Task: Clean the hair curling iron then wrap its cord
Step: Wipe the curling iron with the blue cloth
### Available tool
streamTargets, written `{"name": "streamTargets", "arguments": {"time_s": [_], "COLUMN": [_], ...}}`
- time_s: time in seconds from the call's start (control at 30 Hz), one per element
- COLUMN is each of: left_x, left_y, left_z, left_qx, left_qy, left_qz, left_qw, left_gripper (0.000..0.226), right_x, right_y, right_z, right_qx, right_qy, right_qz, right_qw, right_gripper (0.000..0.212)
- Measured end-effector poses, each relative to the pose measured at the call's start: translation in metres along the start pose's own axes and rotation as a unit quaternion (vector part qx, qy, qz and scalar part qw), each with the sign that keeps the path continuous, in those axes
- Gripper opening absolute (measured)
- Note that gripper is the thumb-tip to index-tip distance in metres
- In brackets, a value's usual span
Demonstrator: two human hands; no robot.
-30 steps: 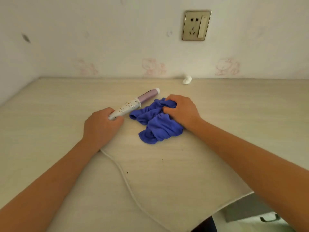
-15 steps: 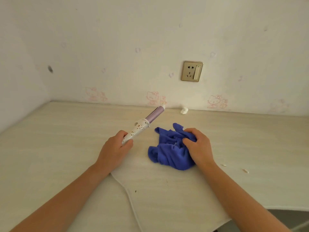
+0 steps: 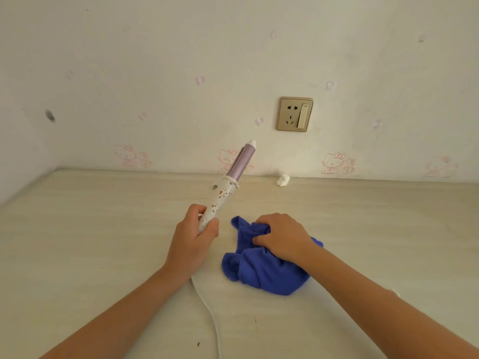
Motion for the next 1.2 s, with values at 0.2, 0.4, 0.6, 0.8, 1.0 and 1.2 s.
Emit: {"name": "streamTargets", "arguments": {"time_s": [0.2, 0.4, 0.6, 0.8, 1.0, 1.2], "left_x": [-0.01, -0.008, -0.018, -0.022, -0.027, -0.02], "left_y": [0.018, 0.019, 0.004, 0.005, -0.004, -0.005], "left_z": [0.024, 0.04, 0.041, 0.037, 0.036, 0.042], "left_qx": [-0.021, 0.01, 0.062, 0.055, 0.066, 0.087], "left_qy": [-0.037, 0.032, -0.118, -0.266, -0.262, -0.25], "left_qz": [0.012, 0.041, 0.03, -0.005, 0.002, -0.002], "left_qw": [0.999, 0.999, 0.991, 0.962, 0.963, 0.964], "left_gripper": [0.011, 0.038, 0.043, 0.053, 0.059, 0.062], "right_x": [-0.001, 0.015, 0.014, 0.026, 0.026, 0.025], "right_y": [0.002, 0.026, 0.021, 0.009, 0.017, 0.008], "right_z": [-0.013, -0.003, -0.006, 0.015, -0.002, -0.001], "right_qx": [-0.185, -0.218, -0.237, -0.084, -0.2, -0.103], "right_qy": [0.328, 0.367, 0.367, 0.315, 0.341, 0.334], "right_qz": [-0.165, -0.202, -0.218, -0.272, -0.214, -0.222], "right_qw": [0.912, 0.882, 0.873, 0.905, 0.893, 0.91], "right_gripper": [0.023, 0.032, 0.031, 0.04, 0.036, 0.035]}}
Point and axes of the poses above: each hand's wrist, its own y-axis towards the middle knuckle, its own z-axis out of the palm, x = y × z, the point moved 2 cm from there along y, towards the middle knuckle, and after that the axes turned 14 degrees about y, right-handed, at the moved point
